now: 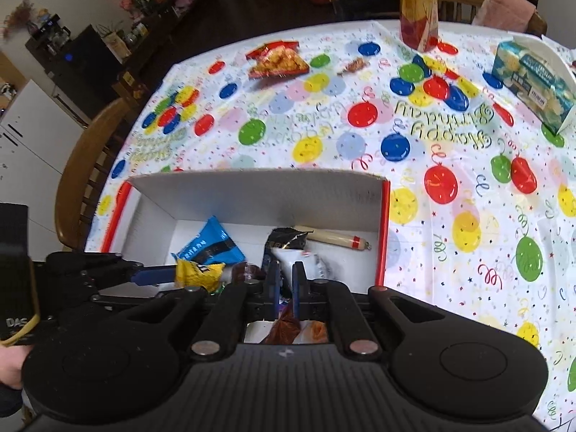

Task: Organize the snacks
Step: 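Lower both snacks into the box and open both grippers, then withdraw both tools from the box toward the remaining snacks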

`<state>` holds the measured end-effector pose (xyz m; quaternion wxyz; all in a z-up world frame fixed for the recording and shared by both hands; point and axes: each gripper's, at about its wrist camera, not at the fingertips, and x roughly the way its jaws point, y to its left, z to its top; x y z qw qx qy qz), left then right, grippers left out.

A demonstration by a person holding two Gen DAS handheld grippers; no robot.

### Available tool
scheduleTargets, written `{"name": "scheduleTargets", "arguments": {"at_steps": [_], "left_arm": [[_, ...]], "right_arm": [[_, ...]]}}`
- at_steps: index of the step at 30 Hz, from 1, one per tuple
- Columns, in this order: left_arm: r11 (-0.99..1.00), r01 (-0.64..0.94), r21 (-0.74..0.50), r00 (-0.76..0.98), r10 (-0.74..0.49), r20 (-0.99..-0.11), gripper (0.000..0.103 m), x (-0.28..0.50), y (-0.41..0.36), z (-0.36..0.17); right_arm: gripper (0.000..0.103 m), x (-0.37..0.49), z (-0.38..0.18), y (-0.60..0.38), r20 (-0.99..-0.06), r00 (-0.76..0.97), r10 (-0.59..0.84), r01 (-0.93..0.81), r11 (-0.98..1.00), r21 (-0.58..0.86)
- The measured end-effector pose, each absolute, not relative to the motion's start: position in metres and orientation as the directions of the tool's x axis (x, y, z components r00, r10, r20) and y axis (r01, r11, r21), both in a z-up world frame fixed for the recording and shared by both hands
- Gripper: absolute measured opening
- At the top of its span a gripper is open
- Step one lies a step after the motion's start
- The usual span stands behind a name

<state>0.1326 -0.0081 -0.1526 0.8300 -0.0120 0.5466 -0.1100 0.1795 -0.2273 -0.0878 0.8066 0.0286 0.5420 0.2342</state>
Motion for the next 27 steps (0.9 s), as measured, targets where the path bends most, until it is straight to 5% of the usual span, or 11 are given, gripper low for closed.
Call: {"name": "scheduleTargets", "arguments": {"at_steps": [3, 6, 12, 16, 21, 27], "left_arm": [[0.975, 0.168, -0.148, 0.383, -0.203, -0.901, 0.041, 0.13, -0.006, -0.149], [0.976, 0.166, -0.143, 0.405, -0.2, -0.892, 0.06, 0.127, -0.005, -0.142], [0.973, 0.172, -0.153, 0.443, -0.215, -0.87, 0.061, 0.12, -0.004, -0.123], [0.973, 0.178, -0.147, 0.486, -0.217, -0.847, 0.073, 0.117, -0.004, -0.104], [0.976, 0.182, -0.121, 0.553, -0.204, -0.808, 0.081, 0.119, -0.005, -0.077], [0.98, 0.173, -0.098, 0.612, -0.185, -0.769, 0.092, 0.132, -0.005, -0.052]], "right_arm": [[0.006, 0.176, -0.079, -0.23, -0.851, 0.31, 0.424, -0.351, 0.883, 0.312], [0.008, 0.171, -0.071, -0.234, -0.843, 0.318, 0.435, -0.355, 0.878, 0.319], [0.017, 0.164, -0.058, -0.239, -0.825, 0.331, 0.457, -0.365, 0.869, 0.335], [0.064, 0.162, -0.048, -0.242, -0.805, 0.341, 0.485, -0.381, 0.854, 0.354], [0.066, 0.166, -0.032, -0.24, -0.792, 0.347, 0.502, -0.43, 0.836, 0.341], [0.082, 0.185, -0.011, -0.238, -0.795, 0.379, 0.473, -0.471, 0.838, 0.274]]}}
